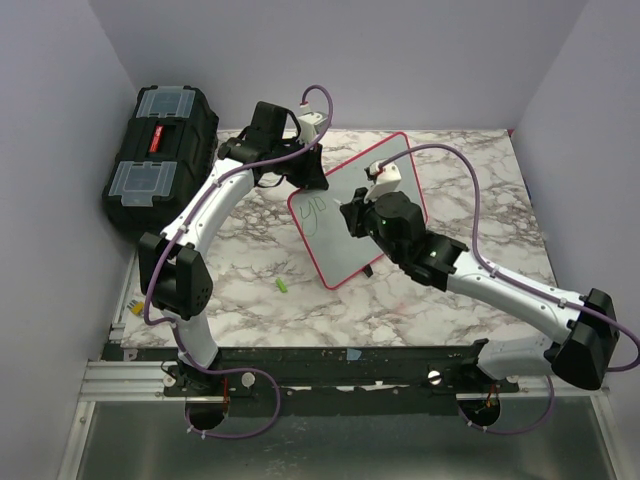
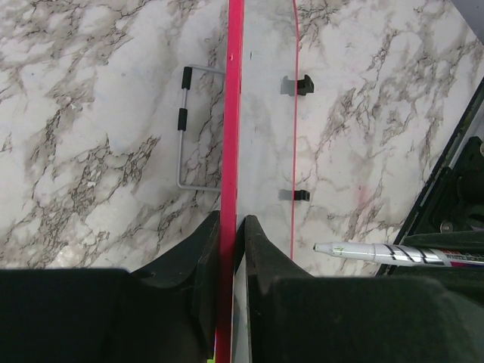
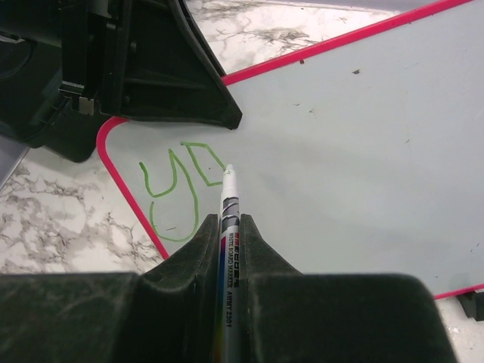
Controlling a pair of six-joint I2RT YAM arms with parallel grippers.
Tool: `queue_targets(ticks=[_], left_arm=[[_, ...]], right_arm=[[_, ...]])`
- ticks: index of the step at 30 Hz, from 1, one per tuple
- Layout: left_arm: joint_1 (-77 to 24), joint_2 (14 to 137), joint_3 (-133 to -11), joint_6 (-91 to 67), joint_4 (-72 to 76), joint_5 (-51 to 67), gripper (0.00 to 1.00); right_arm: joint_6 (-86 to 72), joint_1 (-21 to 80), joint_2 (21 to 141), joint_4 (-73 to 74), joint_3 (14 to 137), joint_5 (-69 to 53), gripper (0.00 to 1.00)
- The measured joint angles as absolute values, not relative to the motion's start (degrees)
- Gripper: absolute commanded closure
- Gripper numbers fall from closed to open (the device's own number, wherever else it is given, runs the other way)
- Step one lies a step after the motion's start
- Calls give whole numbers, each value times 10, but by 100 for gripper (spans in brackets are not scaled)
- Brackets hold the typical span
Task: Write a sentence on the whiteboard
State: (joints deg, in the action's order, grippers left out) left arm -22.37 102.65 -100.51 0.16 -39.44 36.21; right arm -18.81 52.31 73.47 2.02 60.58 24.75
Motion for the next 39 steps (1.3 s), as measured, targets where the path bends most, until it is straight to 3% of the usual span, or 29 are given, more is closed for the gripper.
queue_targets(ticks=[39], left_arm=[[-224,1024,-1002,3,-395,362,100]], right_arm=[[-176,495,805,-4,637,201,99]])
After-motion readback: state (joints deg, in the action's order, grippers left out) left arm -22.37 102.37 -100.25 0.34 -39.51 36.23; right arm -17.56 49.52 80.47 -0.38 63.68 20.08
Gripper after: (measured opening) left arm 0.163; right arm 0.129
